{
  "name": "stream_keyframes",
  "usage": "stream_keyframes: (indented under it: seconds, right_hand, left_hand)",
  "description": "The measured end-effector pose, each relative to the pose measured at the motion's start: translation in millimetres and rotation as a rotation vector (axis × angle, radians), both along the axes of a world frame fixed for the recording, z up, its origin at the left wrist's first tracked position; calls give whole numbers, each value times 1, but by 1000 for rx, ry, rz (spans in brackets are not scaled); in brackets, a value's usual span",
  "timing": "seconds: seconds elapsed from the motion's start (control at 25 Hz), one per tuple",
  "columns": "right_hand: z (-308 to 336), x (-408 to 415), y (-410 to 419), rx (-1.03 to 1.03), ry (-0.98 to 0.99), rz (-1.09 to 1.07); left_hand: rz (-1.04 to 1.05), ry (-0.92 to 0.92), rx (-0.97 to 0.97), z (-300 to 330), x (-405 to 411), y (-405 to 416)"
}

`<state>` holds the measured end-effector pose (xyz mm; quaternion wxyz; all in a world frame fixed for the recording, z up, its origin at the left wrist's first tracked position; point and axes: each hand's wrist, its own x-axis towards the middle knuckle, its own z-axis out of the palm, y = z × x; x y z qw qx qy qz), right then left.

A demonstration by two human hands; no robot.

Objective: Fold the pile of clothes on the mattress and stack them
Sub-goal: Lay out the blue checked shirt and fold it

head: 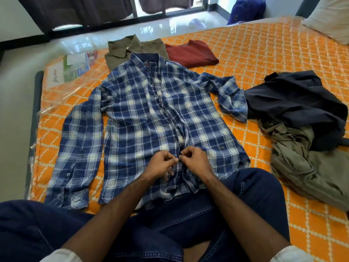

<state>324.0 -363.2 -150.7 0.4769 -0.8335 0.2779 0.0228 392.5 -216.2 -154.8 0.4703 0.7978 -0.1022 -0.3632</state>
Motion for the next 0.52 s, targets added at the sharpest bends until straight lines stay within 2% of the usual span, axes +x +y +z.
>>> stream_keyframes:
  seconds: [0.52]
  right_hand:
    - [3,-10,3,68,-26,64]
  left_hand:
    - [106,20,-80,-14,-1,4]
